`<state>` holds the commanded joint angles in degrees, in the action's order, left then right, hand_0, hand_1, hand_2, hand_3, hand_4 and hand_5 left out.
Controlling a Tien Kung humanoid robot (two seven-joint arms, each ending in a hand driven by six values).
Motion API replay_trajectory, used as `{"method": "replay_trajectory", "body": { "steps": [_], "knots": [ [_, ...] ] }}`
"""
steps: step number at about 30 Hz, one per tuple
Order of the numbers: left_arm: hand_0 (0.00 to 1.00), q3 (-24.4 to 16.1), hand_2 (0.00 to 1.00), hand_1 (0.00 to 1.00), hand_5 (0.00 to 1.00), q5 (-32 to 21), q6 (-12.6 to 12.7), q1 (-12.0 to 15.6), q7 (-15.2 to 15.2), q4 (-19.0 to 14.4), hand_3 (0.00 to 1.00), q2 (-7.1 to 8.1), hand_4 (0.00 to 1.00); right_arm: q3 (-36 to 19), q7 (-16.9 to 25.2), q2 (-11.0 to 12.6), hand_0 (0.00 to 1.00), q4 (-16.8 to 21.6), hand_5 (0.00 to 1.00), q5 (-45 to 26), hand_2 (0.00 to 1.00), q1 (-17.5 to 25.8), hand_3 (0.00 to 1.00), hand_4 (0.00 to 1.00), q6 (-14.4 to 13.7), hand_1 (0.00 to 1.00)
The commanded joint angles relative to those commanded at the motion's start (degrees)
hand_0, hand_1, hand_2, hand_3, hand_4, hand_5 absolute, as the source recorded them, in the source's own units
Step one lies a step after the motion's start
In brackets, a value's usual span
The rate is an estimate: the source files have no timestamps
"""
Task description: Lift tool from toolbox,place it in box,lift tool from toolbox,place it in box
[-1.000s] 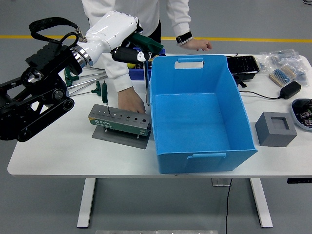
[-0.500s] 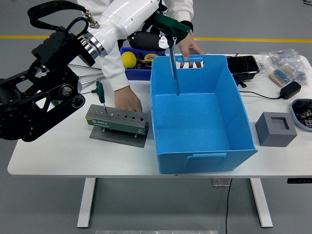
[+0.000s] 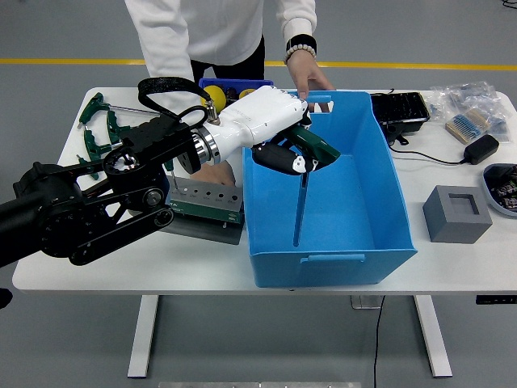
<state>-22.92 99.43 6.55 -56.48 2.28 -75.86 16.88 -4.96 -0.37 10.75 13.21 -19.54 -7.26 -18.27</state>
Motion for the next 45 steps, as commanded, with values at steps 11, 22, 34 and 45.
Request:
{"method": "replay_trajectory", "body": {
  "steps": [11, 22, 34, 45],
  "knots": [
    [0.6, 1.4, 0.83, 0.713, 0.713, -2.22, -1.71, 0.2, -2.72, 0.93, 0.784, -0.45, 0.917, 0.15, 0.03, 0.05, 0.698, 0.0, 0.689, -0.29, 0.729, -0.13, 0.558, 0.793, 0.03, 0.668],
    [0.749, -1.11, 0.959, 0.827, 0.734, -2.44, -0.3, 0.55, -4.41, 0.24, 0.842, -0.31, 0.961, 0.28, 0.12, 0.1, 0.696, -0.05, 0.689, -0.5, 0.729, -0.24, 0.558, 0.794, 0.06, 0.669],
    [0.633, -7.96, 0.71, 0.652, 0.781, 4.05, -5.56, 3.33, 0.3, 2.11, 0.639, 2.43, 0.948, 0.53, 0.23, -0.02, 0.696, -0.1, 0.69, -1.13, 0.729, -0.12, 0.558, 0.795, 0.11, 0.669],
    [0.668, -7.86, 0.634, 0.607, 0.888, 7.49, -13.99, 5.64, 5.28, 7.07, 0.601, 7.23, 0.868, 0.18, 0.02, -0.14, 0.696, -0.18, 0.691, -0.59, 0.729, 0.15, 0.559, 0.796, 0.11, 0.669]
  ]
}}
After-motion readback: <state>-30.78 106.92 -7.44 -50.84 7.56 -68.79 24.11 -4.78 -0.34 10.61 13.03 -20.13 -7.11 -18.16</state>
